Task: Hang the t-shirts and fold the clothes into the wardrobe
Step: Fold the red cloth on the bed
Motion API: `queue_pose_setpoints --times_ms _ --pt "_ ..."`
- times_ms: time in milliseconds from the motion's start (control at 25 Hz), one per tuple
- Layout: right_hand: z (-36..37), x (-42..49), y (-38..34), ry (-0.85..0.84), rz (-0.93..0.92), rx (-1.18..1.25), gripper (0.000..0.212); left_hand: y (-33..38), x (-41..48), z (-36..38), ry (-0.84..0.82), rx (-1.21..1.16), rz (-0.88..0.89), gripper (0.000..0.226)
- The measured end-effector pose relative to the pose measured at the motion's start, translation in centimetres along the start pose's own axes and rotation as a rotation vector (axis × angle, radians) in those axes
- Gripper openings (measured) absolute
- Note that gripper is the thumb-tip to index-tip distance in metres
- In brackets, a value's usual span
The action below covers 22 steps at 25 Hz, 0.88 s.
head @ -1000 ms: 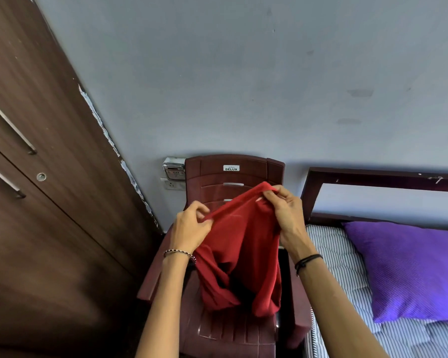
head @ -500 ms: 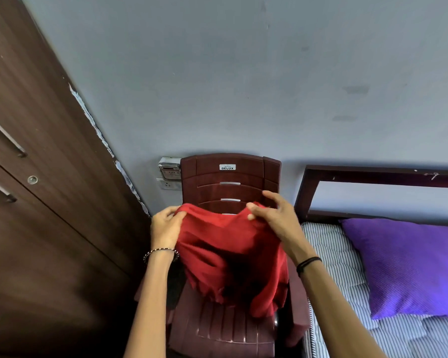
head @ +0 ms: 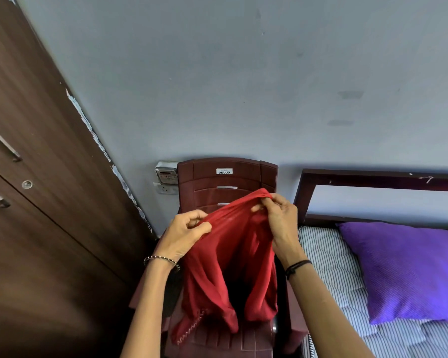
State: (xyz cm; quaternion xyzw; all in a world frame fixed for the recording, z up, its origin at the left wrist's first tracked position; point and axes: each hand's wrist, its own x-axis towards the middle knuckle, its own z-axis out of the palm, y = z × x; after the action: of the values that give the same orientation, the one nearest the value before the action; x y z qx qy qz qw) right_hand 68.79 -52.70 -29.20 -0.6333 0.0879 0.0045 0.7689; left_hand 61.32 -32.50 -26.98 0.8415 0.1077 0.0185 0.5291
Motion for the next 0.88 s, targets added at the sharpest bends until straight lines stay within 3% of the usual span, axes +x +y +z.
queue_pose_setpoints --times_ms 200,360,440,520,600,680,760,880 --pt "-1.3 0.4 0.6 0.326 -0.124 0.107 0.026 -2.3 -0.1 0.1 0.331 0.718 -0.173 0.014" --pt "-1.8 0.8 -0.2 0.451 -0.240 0.170 0.028 -5.7 -1.2 0.4 0.400 0.767 -0.296 0.018" --pt "-2.4 1.3 0.4 0.423 -0.182 0.176 0.023 -6.8 -1.4 -0.6 0.481 0.551 -0.383 0.018" --pt "-2.7 1.5 1.4 0.277 -0.047 0.021 0.010 -6.5 -1.2 -1.3 0.486 0.248 -0.393 0.020" --pt "-2.5 1.2 2.8 0.049 0.111 -0.276 0.021 -5.3 -0.9 -1.4 0.410 0.133 -0.329 0.020" --pt "-1.4 0.5 3.4 -0.171 0.129 -0.479 0.038 -3.5 -0.7 -0.8 0.292 0.130 -0.261 0.017" --pt "-0.1 -0.4 3.0 -0.436 0.096 -0.447 0.046 -1.9 -0.3 0.0 0.150 0.174 -0.170 0.015" --pt "1.4 -2.1 2.2 -0.787 0.074 -0.399 0.033 0.0 0.2 0.8 0.083 0.284 -0.038 0.032"
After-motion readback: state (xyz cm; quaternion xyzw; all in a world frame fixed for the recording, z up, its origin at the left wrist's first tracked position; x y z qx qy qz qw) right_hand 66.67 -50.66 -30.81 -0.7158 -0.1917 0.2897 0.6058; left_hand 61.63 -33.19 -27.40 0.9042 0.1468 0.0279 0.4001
